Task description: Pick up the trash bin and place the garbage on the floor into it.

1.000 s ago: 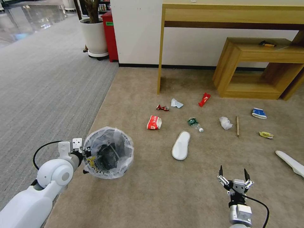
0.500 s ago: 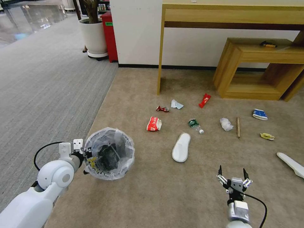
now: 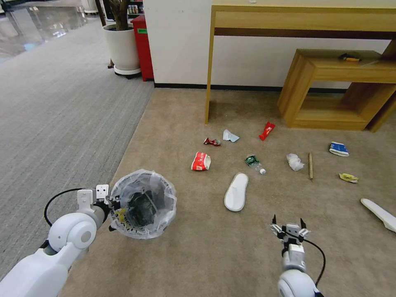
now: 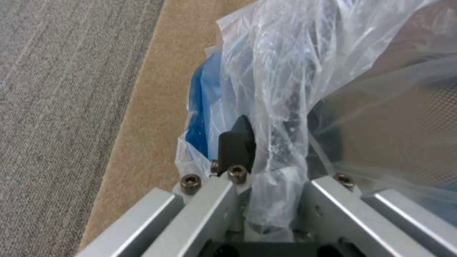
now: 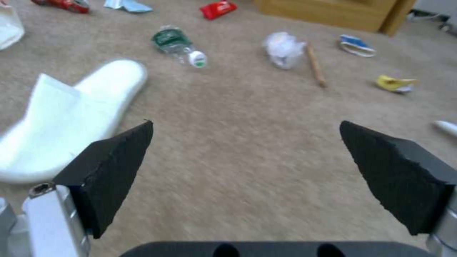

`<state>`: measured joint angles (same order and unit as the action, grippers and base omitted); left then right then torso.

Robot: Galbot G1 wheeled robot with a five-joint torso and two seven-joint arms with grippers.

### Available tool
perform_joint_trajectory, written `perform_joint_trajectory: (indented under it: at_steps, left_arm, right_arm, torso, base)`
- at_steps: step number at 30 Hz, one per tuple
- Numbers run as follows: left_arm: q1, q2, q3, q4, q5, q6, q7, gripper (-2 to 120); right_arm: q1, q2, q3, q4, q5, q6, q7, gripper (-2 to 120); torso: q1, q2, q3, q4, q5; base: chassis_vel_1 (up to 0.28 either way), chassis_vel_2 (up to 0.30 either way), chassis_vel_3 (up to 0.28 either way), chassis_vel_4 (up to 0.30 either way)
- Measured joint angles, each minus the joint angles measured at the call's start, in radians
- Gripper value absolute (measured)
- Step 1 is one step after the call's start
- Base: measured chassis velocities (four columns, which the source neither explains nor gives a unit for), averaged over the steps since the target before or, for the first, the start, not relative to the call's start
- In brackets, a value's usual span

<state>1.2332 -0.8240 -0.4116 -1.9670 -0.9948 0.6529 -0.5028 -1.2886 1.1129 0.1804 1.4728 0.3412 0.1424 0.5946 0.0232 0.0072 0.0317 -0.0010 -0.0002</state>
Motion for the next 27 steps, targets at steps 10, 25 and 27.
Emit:
perform_joint_trajectory:
  at_steps: [10,25,27]
  left_arm:
    - [0.006,-0.033,0.004,0.007,0.018,0.0,-0.003,0]
    - [0.038,-0.054,-0.01,-0.008,0.034,-0.005,0.0,0]
    - [0.044,-0.055,-0.012,-0.01,0.037,-0.006,0.001,0]
  right_arm:
    - [0.253,-0.013,-0.194,-0.154,0.089,-0.014,0.01,100]
    - [0.415,0.144,-0.332,-0.391,0.103,-0.012,-0.002,100]
    - [0.429,0.16,-0.337,-0.421,0.098,-0.012,-0.002,100]
  torso:
    - [0.0,0.0,0.0,0.0001,-0.0003]
    - [0.0,0.0,0.0,0.0005,0.0]
    - [0.0,0.0,0.0,0.0003,-0.0003]
  base:
    - [0.0,0.0,0.0,0.0]
    - [0.0,0.0,0.0,0.0]
    - [0.0,0.0,0.0,0.0]
